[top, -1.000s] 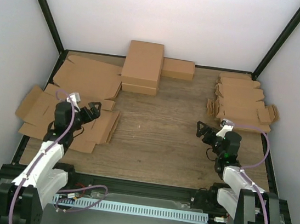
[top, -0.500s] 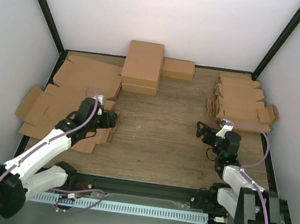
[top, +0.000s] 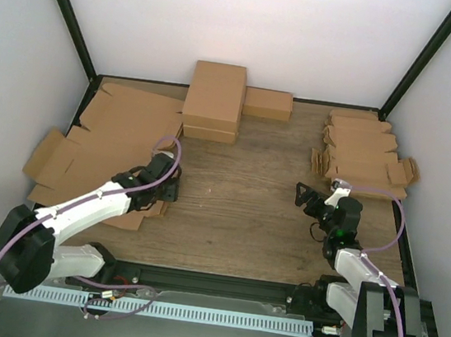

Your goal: Fold the paper box

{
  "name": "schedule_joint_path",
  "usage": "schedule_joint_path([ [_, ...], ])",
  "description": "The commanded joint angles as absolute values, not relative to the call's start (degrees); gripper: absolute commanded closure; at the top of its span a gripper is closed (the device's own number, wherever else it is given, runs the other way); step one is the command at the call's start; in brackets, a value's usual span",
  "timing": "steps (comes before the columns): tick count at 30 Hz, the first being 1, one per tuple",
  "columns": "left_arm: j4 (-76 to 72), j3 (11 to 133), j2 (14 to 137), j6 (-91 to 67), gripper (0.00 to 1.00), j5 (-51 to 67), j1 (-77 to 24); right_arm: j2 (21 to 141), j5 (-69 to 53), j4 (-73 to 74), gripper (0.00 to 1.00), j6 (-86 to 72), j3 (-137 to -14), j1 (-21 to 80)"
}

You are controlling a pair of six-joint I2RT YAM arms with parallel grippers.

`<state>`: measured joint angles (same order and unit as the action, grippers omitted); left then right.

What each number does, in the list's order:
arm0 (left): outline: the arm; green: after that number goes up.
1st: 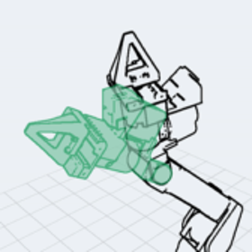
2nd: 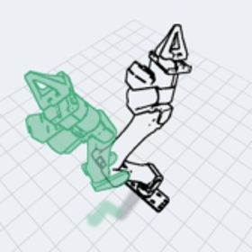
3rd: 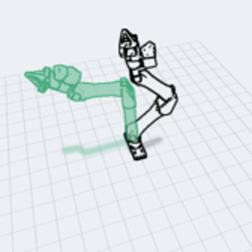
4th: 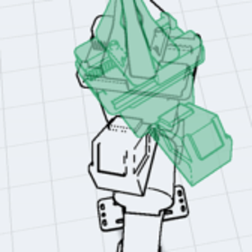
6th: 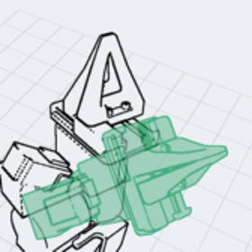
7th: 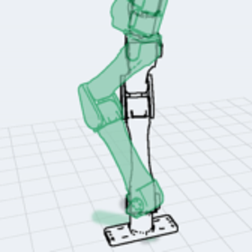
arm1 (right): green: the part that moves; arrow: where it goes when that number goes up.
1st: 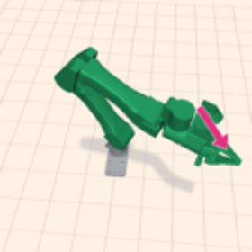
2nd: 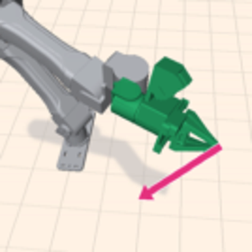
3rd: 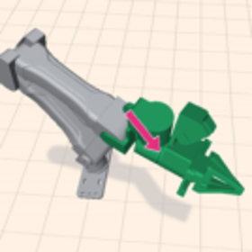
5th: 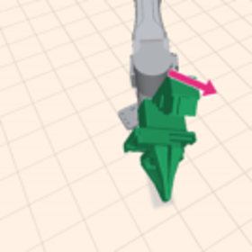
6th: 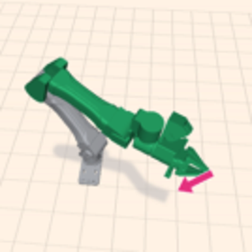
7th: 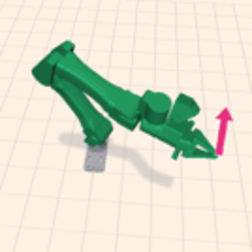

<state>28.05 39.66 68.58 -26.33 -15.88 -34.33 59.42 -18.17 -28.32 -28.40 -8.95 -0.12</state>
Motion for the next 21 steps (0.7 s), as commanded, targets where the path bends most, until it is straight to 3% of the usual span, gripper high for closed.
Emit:
schedule_joint_path([
  [1, 28.8, 41.3, 70.6, -25.0, 0.41, -17.6, -35.0, 59.6, -17.4, -27.7, 0.0, -29.1, -11.5, 0.4],
  [3, 29.5, 41.8, 71.7, -25.3, 0.48, -19.3, -35.1, 59.5, -17.4, -27.7, 0.0, -29.1, -11.6, 0.4],
  [18, 29.0, 42.6, 78.1, -24.9, 0.51, -20.4, -35.4, 60.5, -17.5, -27.5, 0.0, -29.0, -12.1, 0.4],
  [21, 29.7, 42.9, 79.1, -25.1, 0.57, -21.9, -35.6, 60.9, -17.6, -27.5, 0.0, -29.0, -12.3, 0.5],
])
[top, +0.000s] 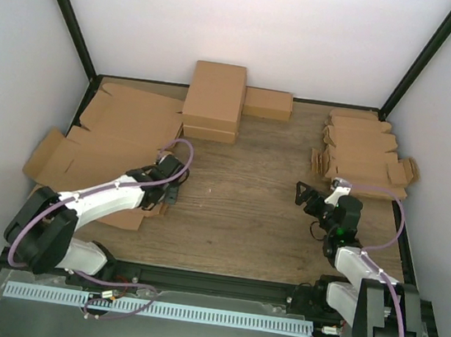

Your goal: Fold the paper box

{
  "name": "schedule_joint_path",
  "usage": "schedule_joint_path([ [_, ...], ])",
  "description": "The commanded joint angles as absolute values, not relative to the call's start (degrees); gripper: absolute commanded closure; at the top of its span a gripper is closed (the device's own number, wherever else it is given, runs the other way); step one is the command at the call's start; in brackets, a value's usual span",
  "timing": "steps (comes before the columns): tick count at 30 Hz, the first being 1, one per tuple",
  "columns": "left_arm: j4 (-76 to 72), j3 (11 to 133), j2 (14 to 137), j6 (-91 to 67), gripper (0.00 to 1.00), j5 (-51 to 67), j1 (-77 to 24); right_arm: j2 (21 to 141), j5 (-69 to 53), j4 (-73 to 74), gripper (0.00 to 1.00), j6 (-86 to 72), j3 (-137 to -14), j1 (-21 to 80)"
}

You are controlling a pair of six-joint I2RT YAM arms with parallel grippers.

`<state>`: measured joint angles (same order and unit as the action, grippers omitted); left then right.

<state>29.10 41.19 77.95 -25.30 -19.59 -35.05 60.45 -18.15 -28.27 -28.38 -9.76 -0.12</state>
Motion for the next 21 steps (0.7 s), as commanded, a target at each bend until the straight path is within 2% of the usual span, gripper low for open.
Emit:
schedule_joint_path([
  [1, 30.3, 43.1, 79.4, -25.3, 0.61, -22.5, -35.6, 61.0, -17.5, -27.5, 0.0, -29.0, -12.4, 0.4],
  [7, 32.7, 44.5, 80.1, -26.9, 0.93, -26.9, -35.9, 61.4, -17.7, -27.4, 0.0, -29.0, -12.6, 0.4],
  [8, 33.1, 44.7, 79.1, -27.2, 0.95, -28.0, -36.1, 61.4, -17.7, -27.4, 0.0, -29.0, -12.6, 0.4],
  [18, 44.6, 54.8, 64.8, -30.9, 0.96, -43.9, -36.0, 61.8, -17.7, -27.4, 0.0, -29.0, -12.7, 0.4],
  [21, 47.4, 59.9, 61.0, -29.9, 0.96, -44.3, -36.0, 61.8, -17.8, -27.4, 0.0, -29.0, -12.8, 0.4],
])
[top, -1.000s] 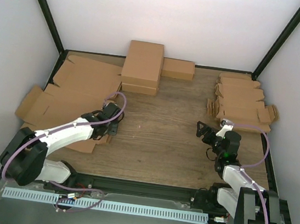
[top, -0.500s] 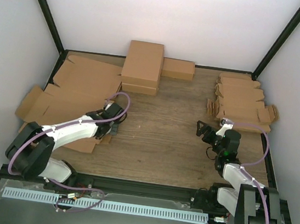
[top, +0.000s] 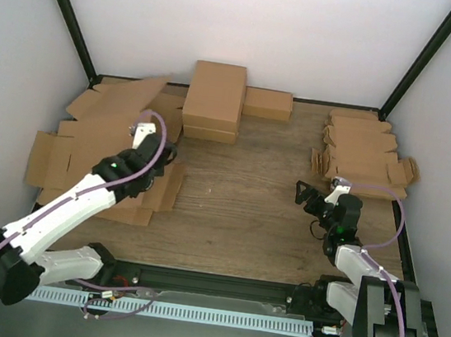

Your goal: Fold the paper box

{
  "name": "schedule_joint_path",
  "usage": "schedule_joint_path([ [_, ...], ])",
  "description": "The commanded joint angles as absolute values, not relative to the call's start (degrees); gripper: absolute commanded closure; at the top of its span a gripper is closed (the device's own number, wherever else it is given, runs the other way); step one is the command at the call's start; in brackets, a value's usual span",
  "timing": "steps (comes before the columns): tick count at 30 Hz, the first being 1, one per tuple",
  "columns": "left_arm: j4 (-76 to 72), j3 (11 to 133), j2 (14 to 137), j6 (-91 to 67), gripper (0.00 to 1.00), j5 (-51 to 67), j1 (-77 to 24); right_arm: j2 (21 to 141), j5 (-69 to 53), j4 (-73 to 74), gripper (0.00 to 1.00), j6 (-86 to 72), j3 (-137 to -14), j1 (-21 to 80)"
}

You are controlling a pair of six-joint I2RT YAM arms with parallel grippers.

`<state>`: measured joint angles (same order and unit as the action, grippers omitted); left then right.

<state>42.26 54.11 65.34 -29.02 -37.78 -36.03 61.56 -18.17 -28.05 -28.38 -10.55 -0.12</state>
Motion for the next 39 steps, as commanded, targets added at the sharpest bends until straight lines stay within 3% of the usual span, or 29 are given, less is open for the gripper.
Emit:
schedule_joint_path([
  [1, 48.2, 61.8, 59.9, -29.3, 0.96, -43.8, -36.0, 61.9, -17.8, -27.4, 0.0, -29.0, -12.8, 0.4],
  [7, 54.4, 79.3, 56.2, -24.3, 0.96, -38.4, -36.0, 62.0, -17.7, -27.3, 0.0, -28.9, -12.9, 0.4],
  [12, 50.0, 90.6, 56.1, -21.3, 0.96, -7.0, -36.1, 62.4, -17.7, -27.4, 0.0, -29.0, -13.1, 0.4],
  [16, 47.8, 92.1, 61.7, -25.0, 0.96, 17.9, -36.9, 62.5, -17.7, -27.3, 0.0, -28.9, -13.2, 0.4],
  [21, 48.0, 87.6, 66.6, -21.6, 0.96, 15.3, -48.2, 62.4, -17.5, -27.1, 0.0, -29.0, -13.2, 0.4],
  [22, 48.0, 86.5, 67.4, -20.5, 0.92, 15.7, -50.1, 62.3, -17.5, -27.1, 0.0, -28.9, -13.3, 0.4],
  [23, 48.1, 85.7, 68.2, -19.7, 0.76, 16.9, -51.8, 62.3, -17.5, -27.1, 0.0, -28.9, -13.3, 0.4],
  [25, 48.8, 85.2, 69.2, -17.7, 0.08, 15.6, -55.1, 62.3, -17.4, -27.1, 0.0, -29.0, -13.2, 0.4],
  [26, 48.8, 85.0, 68.9, -17.9, 0.01, 12.6, -55.9, 62.2, -17.3, -27.0, 0.0, -29.0, -13.3, 0.4],
  [32, 44.1, 78.6, 57.7, -21.9, 0.0, -7.2, -55.9, 61.3, -16.9, -26.3, 0.0, -29.1, -13.2, 0.4],
  [39, 47.8, 72.8, 53.2, -27.2, 0.0, -19.5, -54.6, 57.2, -16.1, -23.9, 0.0, -29.5, -12.6, 0.4],
])
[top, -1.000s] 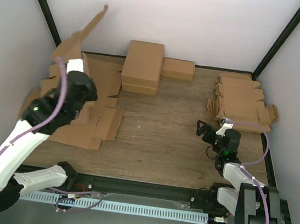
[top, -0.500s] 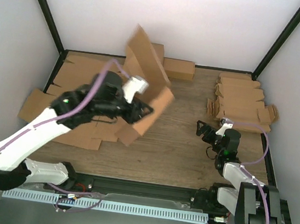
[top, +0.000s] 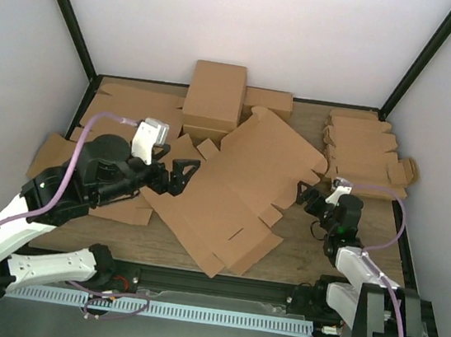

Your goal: Fold the paper box

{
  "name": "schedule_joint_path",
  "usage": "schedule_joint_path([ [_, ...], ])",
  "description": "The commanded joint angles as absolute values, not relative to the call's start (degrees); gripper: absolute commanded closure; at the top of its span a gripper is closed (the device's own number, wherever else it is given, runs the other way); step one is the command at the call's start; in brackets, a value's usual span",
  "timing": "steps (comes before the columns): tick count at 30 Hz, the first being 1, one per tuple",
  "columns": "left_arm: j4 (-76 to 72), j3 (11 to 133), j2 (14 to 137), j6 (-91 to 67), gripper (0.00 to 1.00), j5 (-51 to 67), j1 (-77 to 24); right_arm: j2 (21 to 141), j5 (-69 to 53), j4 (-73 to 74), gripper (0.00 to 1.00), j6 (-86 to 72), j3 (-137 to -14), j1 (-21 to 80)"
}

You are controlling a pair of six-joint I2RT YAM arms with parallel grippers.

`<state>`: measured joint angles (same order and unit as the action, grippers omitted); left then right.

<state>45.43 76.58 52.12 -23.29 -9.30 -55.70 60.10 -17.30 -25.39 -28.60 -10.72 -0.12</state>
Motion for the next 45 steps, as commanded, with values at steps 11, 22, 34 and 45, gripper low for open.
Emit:
schedule_joint_path([
  [11, 41.6, 48.3, 49.3, -38.5, 0.0, -7.8, -41.6, 48.1, -15.0, -8.1, 0.0, -32.3, -17.6, 0.4],
  [22, 33.1, 31.7, 46.3, -59.5, 0.0, 2.2, -40.7, 66.9, -14.4, 7.5, 0.03, -34.9, -34.0, 0.4],
  [34, 21.4, 19.2, 40.8, -68.4, 0.06, 9.3, -40.7, 76.7, -22.2, -0.7, 0.35, -35.5, -33.4, 0.4],
  [45, 14.8, 14.6, 43.5, -71.9, 0.07, 9.9, -40.8, 74.2, -23.3, -1.5, 0.93, -35.4, -32.0, 0.4],
])
